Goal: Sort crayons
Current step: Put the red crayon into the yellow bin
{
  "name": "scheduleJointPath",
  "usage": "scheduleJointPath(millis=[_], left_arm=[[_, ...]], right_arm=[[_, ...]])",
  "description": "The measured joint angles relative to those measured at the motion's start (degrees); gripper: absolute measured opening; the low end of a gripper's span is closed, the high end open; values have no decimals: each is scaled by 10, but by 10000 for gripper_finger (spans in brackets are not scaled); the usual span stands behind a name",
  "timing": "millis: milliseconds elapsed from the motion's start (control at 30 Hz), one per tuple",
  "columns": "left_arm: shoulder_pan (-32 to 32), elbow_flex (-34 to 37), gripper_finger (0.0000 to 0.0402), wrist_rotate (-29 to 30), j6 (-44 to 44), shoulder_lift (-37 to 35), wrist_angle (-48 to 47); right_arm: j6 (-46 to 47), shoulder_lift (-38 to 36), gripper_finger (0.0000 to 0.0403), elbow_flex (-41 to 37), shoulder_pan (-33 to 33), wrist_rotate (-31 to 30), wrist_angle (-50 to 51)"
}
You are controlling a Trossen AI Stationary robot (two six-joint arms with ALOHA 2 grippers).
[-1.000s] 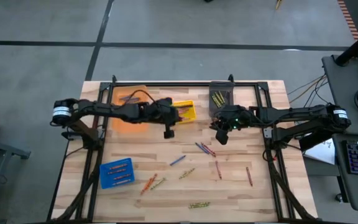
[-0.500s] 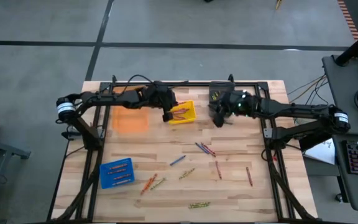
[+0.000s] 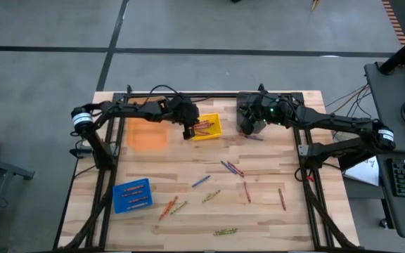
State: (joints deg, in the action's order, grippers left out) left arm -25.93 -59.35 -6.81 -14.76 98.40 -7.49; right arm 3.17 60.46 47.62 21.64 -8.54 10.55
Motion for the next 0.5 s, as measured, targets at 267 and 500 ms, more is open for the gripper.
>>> scheduleJointPath(millis=[267,500], left_arm=[[0,-18,0,0,8,2,13],[0,-21,0,-15,38,16,50]], right_arm=[[11,0,68,0,-3,1,3],[7,0,68,0,-3,1,8]])
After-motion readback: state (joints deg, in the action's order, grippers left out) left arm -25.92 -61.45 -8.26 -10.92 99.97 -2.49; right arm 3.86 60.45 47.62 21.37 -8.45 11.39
